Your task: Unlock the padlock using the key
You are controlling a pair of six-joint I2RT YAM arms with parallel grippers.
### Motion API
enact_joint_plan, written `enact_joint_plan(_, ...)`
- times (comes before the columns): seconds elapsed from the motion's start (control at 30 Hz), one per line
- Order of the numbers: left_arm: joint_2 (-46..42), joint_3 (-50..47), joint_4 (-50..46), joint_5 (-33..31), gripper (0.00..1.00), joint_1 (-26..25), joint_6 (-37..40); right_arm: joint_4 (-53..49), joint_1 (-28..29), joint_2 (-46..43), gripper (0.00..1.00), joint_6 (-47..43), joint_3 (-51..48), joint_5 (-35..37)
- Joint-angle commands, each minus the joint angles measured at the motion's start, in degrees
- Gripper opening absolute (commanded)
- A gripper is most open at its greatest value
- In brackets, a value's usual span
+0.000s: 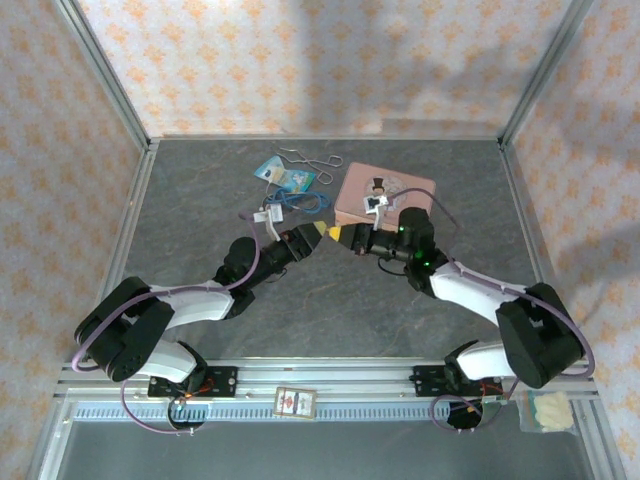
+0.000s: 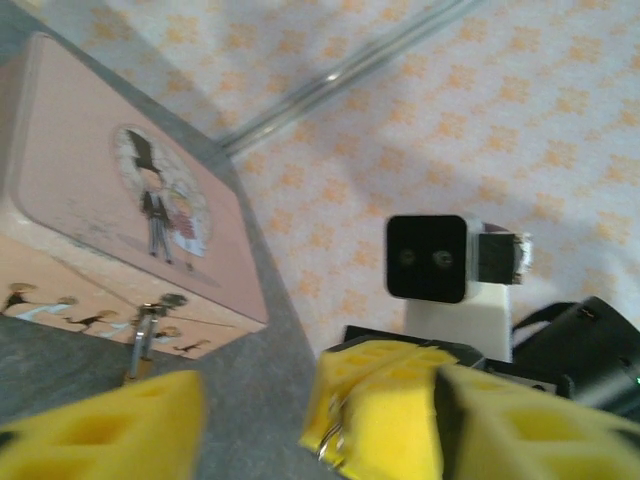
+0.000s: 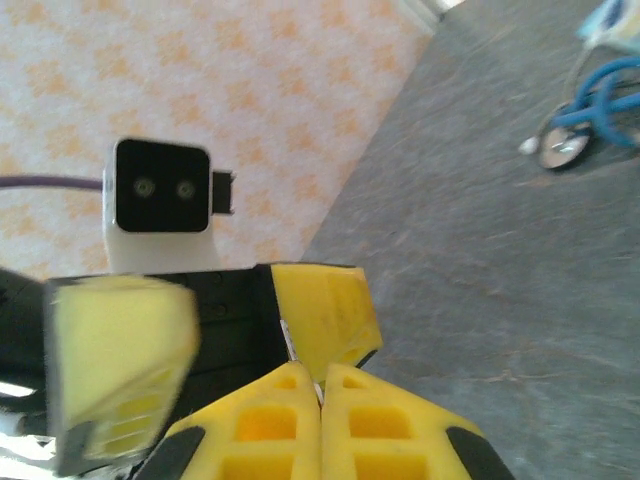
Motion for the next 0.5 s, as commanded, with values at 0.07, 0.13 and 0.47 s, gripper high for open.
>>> enact_joint_plan(0.07,9.38,5.96,-9.85,-6.17,0.63,-0.87,2.45,-18.33,-4.61,-5.17,0.0,-8.25,-1.03,18.06)
enact_joint_plan(0.13,14.24,9.46,-11.29,-4.81,0.6,-2.0,2.55,-22.81,-6.71,-7.0,0.0,-9.1,-1.46,23.84)
enact_joint_plan(0.47,32.38,31.49,-32.14,-10.03,0.61,-10.8,9.09,-31.59,-13.84,-19.78,0.0,-11.49,-4.83,41.35)
